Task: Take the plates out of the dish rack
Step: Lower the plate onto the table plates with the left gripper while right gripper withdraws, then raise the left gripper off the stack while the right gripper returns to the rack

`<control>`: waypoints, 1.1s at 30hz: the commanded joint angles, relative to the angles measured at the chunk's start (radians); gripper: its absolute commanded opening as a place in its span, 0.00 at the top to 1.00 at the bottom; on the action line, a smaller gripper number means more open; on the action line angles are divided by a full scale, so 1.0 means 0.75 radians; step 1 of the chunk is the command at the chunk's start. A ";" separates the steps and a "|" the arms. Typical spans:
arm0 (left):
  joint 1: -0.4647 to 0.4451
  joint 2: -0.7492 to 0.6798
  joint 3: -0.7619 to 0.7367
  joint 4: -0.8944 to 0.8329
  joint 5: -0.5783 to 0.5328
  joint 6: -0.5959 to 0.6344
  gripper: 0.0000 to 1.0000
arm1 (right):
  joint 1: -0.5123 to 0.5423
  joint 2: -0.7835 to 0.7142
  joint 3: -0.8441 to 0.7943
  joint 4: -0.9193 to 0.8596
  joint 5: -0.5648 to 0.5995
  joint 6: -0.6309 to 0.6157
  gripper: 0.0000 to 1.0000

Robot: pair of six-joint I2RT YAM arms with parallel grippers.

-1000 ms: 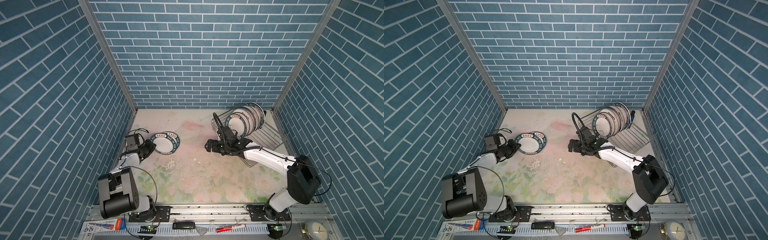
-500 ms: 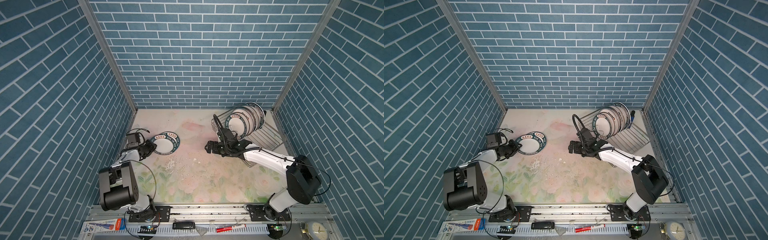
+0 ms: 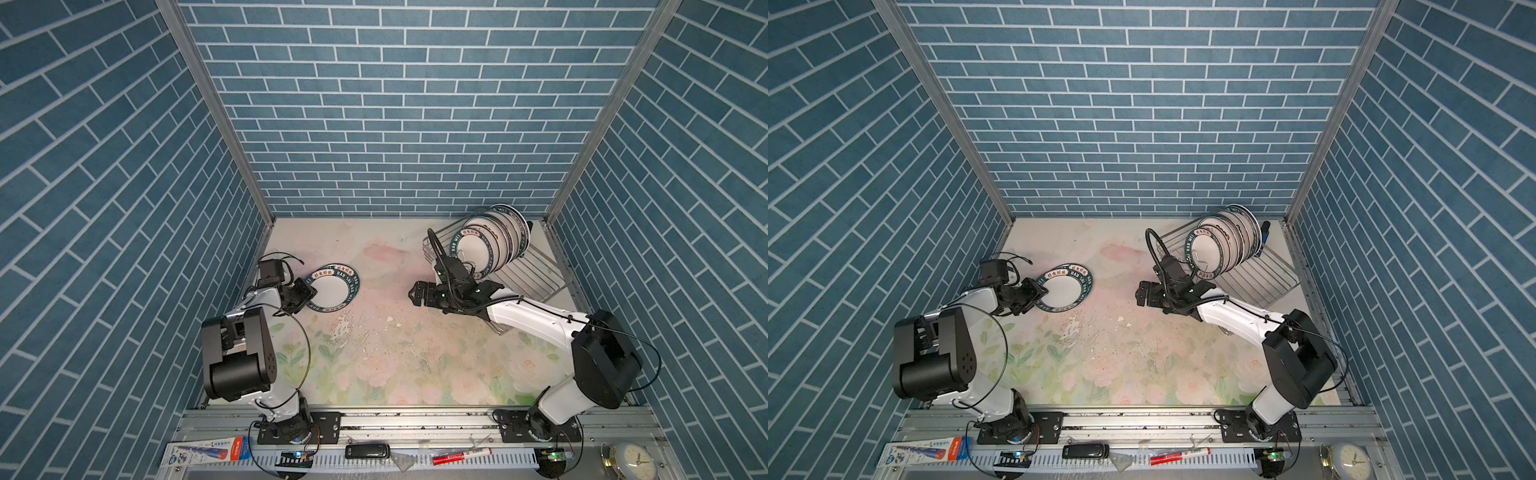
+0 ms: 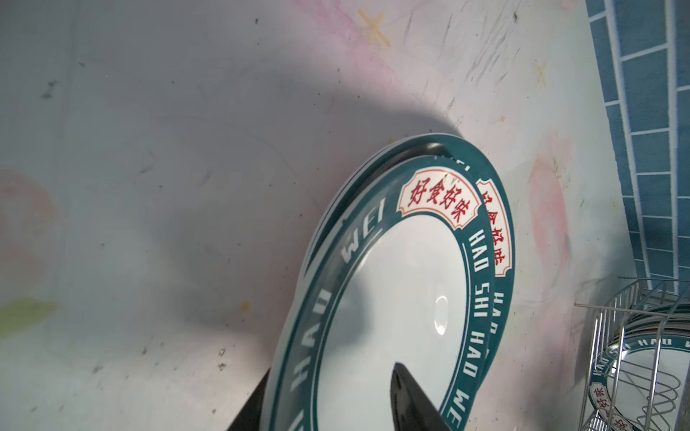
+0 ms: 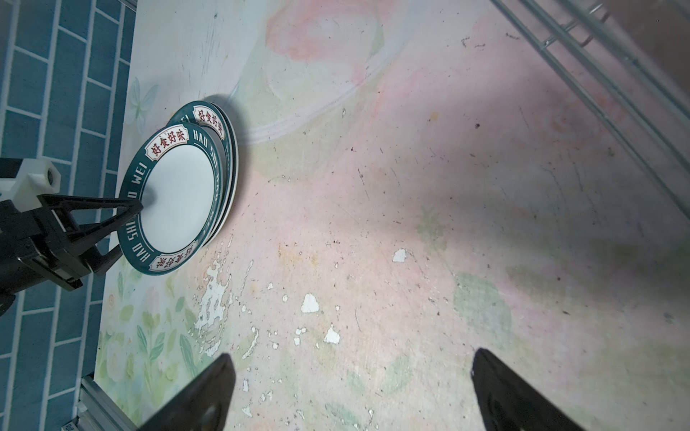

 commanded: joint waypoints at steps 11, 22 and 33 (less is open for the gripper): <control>-0.077 0.114 0.200 -0.226 -0.119 0.100 0.40 | 0.005 -0.018 -0.054 0.023 -0.007 -0.014 0.01; -0.130 0.153 0.278 -0.311 -0.204 0.141 0.34 | 0.005 -0.040 -0.071 0.024 -0.008 -0.025 0.01; -0.174 0.208 0.369 -0.416 -0.284 0.162 0.01 | 0.004 -0.062 -0.093 0.020 -0.007 -0.042 0.01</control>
